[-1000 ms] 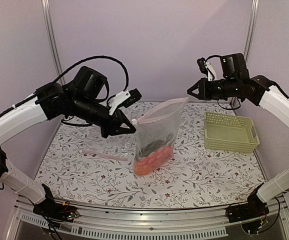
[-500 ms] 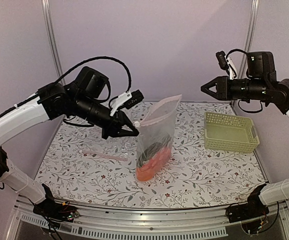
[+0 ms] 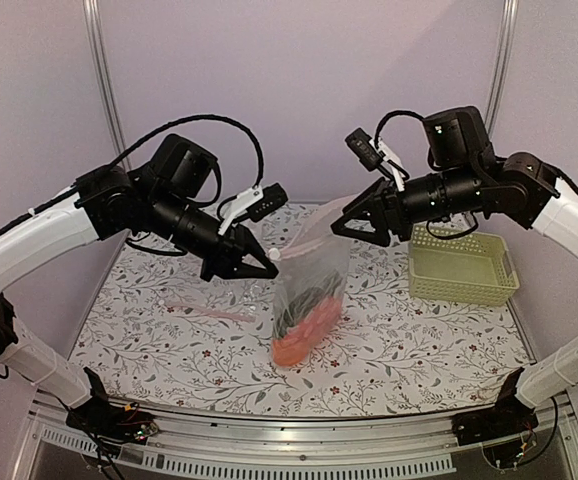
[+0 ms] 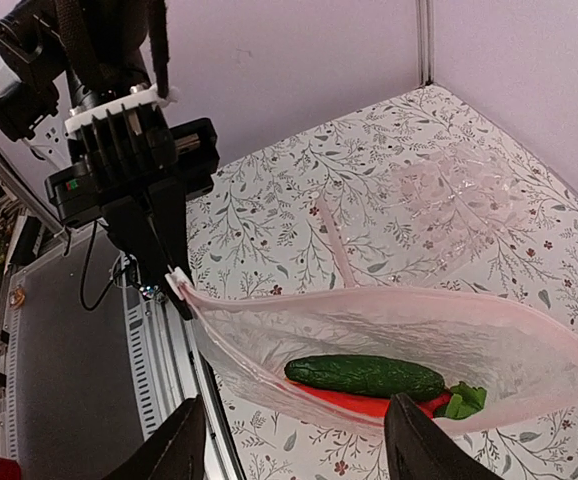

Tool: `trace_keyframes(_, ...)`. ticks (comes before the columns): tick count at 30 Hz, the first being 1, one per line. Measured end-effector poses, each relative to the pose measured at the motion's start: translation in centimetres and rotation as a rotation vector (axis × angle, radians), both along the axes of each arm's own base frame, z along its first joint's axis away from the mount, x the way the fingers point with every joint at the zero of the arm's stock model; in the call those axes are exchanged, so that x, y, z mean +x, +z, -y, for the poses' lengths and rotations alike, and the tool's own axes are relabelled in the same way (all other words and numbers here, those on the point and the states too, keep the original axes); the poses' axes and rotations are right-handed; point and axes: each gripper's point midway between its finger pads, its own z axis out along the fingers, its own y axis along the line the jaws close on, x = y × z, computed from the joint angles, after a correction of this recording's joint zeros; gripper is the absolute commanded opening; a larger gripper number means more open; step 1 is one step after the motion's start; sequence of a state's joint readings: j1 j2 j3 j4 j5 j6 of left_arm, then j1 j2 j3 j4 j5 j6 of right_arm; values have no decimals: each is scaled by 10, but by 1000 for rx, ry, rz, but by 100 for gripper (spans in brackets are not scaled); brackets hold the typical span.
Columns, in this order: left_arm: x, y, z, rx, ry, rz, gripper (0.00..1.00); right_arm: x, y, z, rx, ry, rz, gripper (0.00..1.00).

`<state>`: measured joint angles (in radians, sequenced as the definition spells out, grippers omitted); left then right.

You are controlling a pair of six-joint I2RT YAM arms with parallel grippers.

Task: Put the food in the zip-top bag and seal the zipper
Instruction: Adjust the zipper food storage bag at the center of the board.

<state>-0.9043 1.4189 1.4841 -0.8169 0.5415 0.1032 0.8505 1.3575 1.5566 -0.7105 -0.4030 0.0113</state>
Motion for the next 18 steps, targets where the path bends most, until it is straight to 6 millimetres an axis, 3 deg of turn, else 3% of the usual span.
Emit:
trace_keyframes(9, -3, -2, -1, 7, -9, -17, 0, 3, -10, -28, -51, 144, 36, 61)
trace_keyframes(18, -4, -2, -2, 10, -9, -19, 0, -4, -49, -39, -139, 245, -45, 44)
